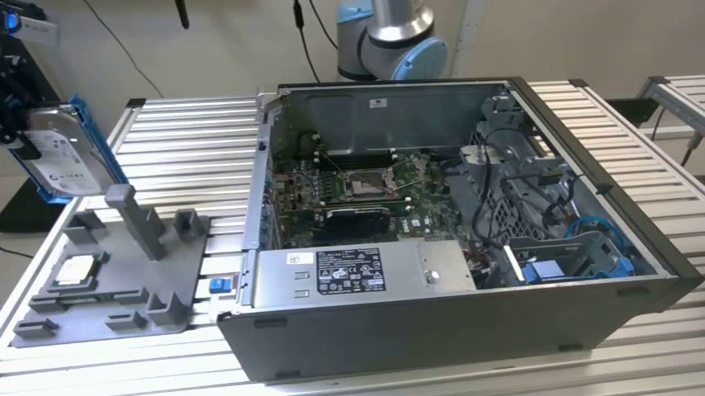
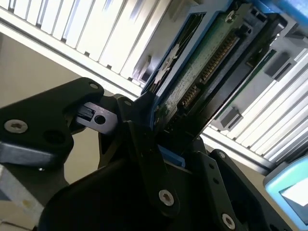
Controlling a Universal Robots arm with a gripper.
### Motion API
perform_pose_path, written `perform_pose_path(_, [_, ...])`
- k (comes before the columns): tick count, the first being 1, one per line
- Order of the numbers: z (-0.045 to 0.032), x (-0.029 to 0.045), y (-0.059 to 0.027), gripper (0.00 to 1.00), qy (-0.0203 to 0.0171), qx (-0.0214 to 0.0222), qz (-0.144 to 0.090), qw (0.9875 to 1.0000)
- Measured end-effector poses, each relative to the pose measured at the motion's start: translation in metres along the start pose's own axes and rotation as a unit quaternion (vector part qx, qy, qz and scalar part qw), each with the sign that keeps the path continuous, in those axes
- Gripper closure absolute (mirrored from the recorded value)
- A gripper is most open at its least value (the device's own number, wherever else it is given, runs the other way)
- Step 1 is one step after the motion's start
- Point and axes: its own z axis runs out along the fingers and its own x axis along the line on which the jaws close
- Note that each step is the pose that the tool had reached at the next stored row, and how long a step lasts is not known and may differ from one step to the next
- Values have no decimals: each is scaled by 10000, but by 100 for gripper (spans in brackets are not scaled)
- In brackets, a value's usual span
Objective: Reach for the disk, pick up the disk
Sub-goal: 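Pick up the disk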
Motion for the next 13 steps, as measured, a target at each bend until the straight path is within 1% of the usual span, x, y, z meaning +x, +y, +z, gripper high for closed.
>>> perform_pose_path(6, [-56,-3,0,100,0,0,0,10000])
perform_pose_path(13, [-60,-4,0,100,0,0,0,10000])
